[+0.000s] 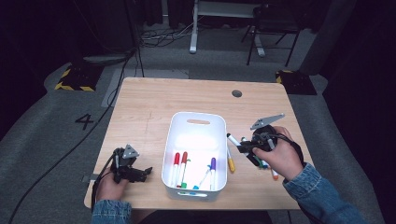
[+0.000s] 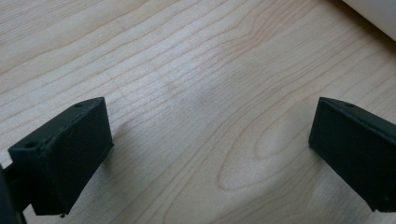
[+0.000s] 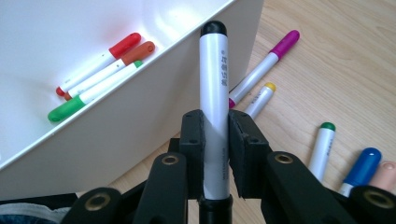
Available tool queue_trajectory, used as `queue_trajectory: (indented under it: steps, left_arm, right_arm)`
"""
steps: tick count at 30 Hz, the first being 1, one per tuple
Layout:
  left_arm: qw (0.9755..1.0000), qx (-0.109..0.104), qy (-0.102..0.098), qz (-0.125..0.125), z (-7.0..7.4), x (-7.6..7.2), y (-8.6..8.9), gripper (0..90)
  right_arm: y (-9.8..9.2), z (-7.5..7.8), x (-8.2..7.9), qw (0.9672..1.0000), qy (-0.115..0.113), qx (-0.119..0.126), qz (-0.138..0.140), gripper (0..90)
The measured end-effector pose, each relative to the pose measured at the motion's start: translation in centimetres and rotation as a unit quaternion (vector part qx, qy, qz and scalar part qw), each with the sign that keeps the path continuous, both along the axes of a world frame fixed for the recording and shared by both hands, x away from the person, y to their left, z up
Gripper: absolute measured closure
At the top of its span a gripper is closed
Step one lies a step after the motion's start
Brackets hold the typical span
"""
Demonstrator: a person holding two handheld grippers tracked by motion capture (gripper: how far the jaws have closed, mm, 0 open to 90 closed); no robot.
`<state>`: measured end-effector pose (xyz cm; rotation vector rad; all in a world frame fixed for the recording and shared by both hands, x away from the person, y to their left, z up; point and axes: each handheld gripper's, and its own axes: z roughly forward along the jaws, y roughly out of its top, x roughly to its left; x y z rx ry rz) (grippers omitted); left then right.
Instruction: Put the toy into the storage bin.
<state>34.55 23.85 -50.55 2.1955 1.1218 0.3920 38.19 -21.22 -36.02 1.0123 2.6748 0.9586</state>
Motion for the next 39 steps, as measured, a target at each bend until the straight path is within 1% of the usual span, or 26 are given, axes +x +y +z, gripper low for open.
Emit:
queue_trajectory:
  steps: [1,4,6,8,9,10,12,13,14,15,17,18,20,21,22,26,27,28,31,32,34,37,39]
  left_arm:
    - [1.0,0.0,0.0,0.0,0.0,0.0,0.0,0.0]
    - [1.0,0.0,0.0,-0.001,0.0,0.0,0.0,0.0]
    - [1.0,0.0,0.0,-0.001,0.0,0.0,0.0,0.0]
    - [1.0,0.0,0.0,-0.001,0.0,0.0,0.0,0.0]
    - [1.0,0.0,0.0,-0.001,0.0,0.0,0.0,0.0]
    - [1.0,0.0,0.0,-0.001,0.0,0.0,0.0,0.0]
    - [1.0,0.0,0.0,-0.001,0.0,0.0,0.0,0.0]
    - [1.0,0.0,0.0,-0.001,0.0,0.0,0.0,0.0]
    - [1.0,0.0,0.0,-0.001,0.0,0.0,0.0,0.0]
    - [1.0,-0.001,0.0,-0.002,0.0,0.0,0.0,0.0]
    - [1.0,-0.001,0.001,-0.002,0.0,0.0,0.0,0.0]
    - [1.0,-0.001,0.0,-0.002,0.0,0.0,0.0,0.0]
    - [1.0,-0.001,0.001,-0.002,0.0,0.0,0.0,0.0]
    - [1.0,-0.001,0.002,-0.003,0.0,0.0,0.0,0.0]
    - [1.0,0.0,0.0,-0.005,0.0,0.1,0.0,0.0]
    - [1.0,0.001,0.0,-0.005,0.0,0.1,0.0,0.0]
    - [1.0,0.0,0.0,-0.005,0.0,0.1,0.0,0.0]
    - [1.0,0.0,0.0,-0.005,0.0,0.1,0.0,0.0]
    - [1.0,0.0,0.001,-0.005,0.0,0.1,0.0,0.0]
    - [1.0,0.0,0.001,-0.005,0.0,0.1,0.0,0.0]
    - [1.0,0.0,0.0,-0.005,0.0,0.1,0.0,0.0]
    - [1.0,0.001,0.0,-0.005,0.0,0.1,0.0,0.0]
    - [1.0,0.001,0.0,-0.005,0.0,0.1,0.0,0.0]
  right_arm:
    - [0.1,0.1,0.0,1.0,-0.004,-0.005,0.002,77.1]
    - [0.1,0.6,0.0,1.0,0.0,0.002,-0.004,77.2]
    - [0.0,0.9,0.0,1.0,-0.008,0.004,0.0,77.1]
    - [0.0,1.4,0.0,0.9999,-0.01,0.004,-0.001,77.1]
    - [0.1,1.7,-0.1,0.9999,-0.012,0.009,-0.001,77.1]
    - [0.1,1.9,-0.1,0.9998,-0.018,0.009,0.003,77.2]
    - [0.3,2.4,-0.3,0.9998,-0.017,0.012,0.003,77.1]
    - [0.4,2.5,-0.3,0.9996,-0.021,0.015,0.008,77.1]
    - [0.5,2.8,-0.4,0.9997,-0.02,0.015,0.008,77.2]
    - [0.7,2.9,-0.4,0.9994,-0.024,0.017,0.015,77.1]
    - [1.0,3.3,-0.6,0.9993,-0.023,0.021,0.018,77.1]
    - [1.2,3.4,-0.6,0.9991,-0.026,0.023,0.026,77.2]
    - [1.7,3.6,-0.6,0.9989,-0.024,0.026,0.031,77.1]
    - [1.9,3.6,-0.7,0.999,-0.023,0.022,0.031,77.1]
    - [2.1,3.7,-0.7,0.9988,-0.025,0.022,0.037,77.1]
    - [2.8,3.9,-0.7,0.9985,-0.02,0.026,0.044,77.1]
    - [2.9,3.9,-0.7,0.9981,-0.026,0.023,0.051,77.1]
    - [3.2,4.0,-0.8,0.9982,-0.022,0.027,0.05,77.1]
    - [3.7,4.2,-0.8,0.9977,-0.025,0.026,0.057,77.1]
    - [3.9,4.2,-0.8,0.9971,-0.028,0.028,0.064,77.1]
    - [4.4,4.4,-0.9,0.997,-0.026,0.026,0.068,77.1]
    - [5.1,4.5,-0.9,0.9961,-0.029,0.029,0.078,77.1]
    - [5.5,4.5,-0.8,0.9959,-0.026,0.029,0.081,77.1]
